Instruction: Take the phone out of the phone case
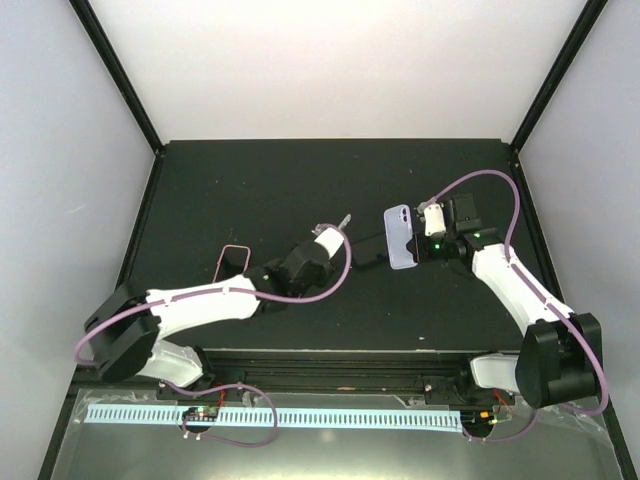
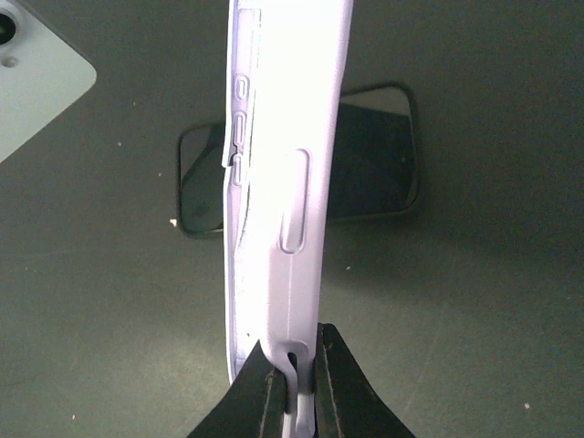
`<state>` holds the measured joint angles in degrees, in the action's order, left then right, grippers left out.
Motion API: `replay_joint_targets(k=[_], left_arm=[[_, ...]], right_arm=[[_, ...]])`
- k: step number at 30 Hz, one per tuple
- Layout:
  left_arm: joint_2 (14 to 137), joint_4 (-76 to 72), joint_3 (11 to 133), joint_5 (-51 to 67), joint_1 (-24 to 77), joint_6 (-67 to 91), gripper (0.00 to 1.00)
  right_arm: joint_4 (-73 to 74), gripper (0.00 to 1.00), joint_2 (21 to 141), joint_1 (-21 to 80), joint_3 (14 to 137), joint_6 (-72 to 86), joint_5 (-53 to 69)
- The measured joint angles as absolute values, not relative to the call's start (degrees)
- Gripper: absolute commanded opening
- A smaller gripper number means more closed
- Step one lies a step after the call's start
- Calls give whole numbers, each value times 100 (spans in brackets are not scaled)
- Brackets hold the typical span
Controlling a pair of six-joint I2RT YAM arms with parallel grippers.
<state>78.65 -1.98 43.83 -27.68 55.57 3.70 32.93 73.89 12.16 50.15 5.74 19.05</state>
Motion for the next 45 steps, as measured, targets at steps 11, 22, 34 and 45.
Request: replay_joint_targets(k=[11,22,34,45], left_arm=[[9518,1347,6130,-4088,5546,-204,2],[10866,1643,6698,-5118,5546,-1391,2],[11345,1452,7046,-4952,5424,-2106,16],[11690,1520,7203,-4493,5293,-2053,45]], right_arm=[[3194,1,7312,1081,5009,480,1811],[3133,1,7310,873,4965,480,1815],[3083,1,7310,823,4910,499,1855],[3083,1,7284,814,4897,508,1754]])
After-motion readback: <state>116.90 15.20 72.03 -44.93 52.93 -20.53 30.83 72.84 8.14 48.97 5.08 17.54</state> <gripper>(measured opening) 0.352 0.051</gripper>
